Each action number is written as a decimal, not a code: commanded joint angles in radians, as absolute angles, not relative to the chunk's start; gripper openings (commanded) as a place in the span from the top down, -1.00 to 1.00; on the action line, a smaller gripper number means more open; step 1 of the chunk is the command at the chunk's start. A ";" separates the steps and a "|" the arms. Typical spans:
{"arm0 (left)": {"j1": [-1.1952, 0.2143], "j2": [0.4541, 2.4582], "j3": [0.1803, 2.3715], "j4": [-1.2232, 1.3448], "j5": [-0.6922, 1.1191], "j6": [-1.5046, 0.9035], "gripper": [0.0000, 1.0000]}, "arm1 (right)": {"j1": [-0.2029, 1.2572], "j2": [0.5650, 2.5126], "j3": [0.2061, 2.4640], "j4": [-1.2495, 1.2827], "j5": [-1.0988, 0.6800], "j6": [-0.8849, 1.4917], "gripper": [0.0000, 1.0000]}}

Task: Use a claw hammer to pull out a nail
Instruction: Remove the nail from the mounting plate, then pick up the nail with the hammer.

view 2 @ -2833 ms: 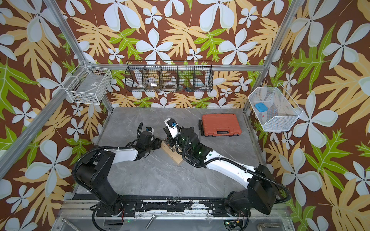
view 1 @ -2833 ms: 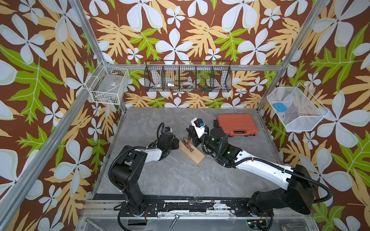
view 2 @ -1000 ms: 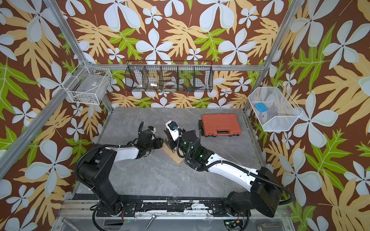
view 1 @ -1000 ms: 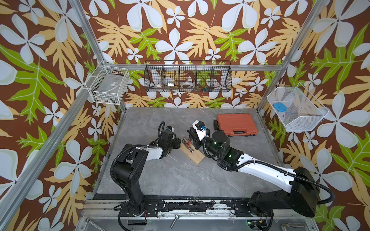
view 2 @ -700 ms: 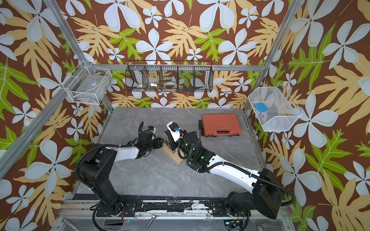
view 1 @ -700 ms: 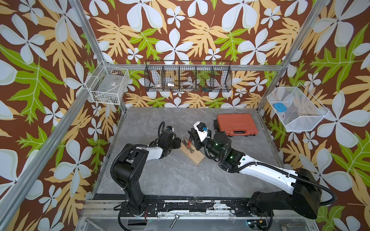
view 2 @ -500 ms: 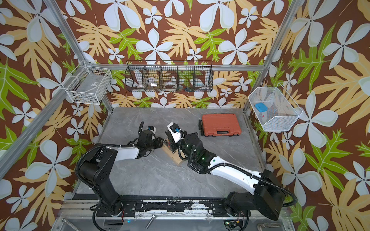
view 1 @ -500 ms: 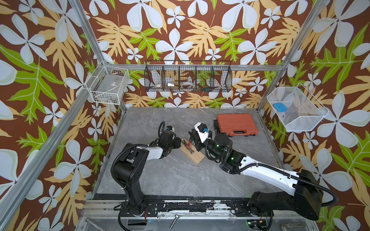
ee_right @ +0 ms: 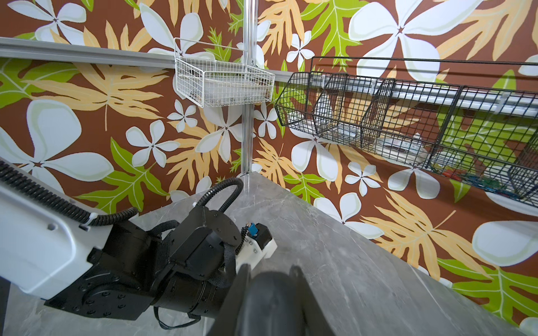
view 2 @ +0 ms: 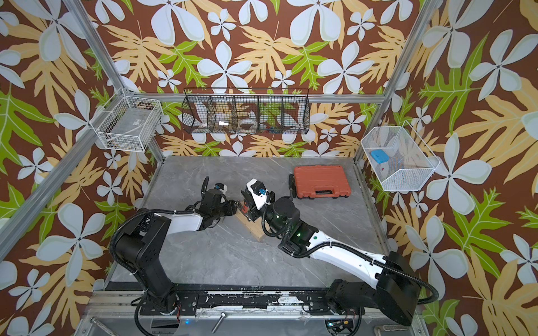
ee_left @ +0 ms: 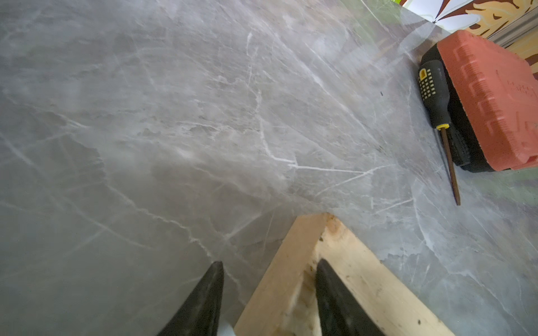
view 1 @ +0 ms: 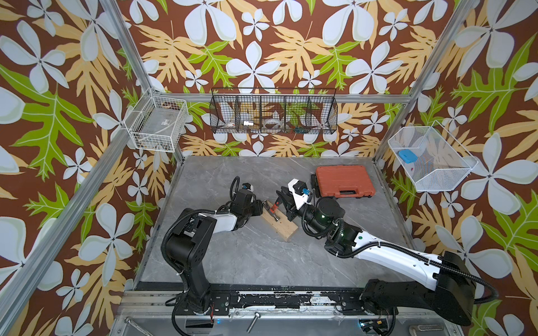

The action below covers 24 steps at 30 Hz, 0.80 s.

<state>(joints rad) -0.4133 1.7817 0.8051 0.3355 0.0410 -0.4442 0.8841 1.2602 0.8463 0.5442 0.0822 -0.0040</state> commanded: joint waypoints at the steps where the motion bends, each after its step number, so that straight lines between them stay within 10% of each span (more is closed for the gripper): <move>1: -0.414 1.788 0.795 0.050 0.007 -0.422 -0.04 | 0.887 1.242 0.856 0.627 0.095 -0.025 1.00; 24: -0.480 1.243 0.540 0.403 0.019 -0.300 0.05 | 0.886 1.074 0.954 0.253 0.185 0.041 1.00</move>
<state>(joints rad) -0.4557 1.2976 0.5797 0.2707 0.0303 -0.3576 0.8848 1.0897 0.9363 0.2428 0.1749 0.0124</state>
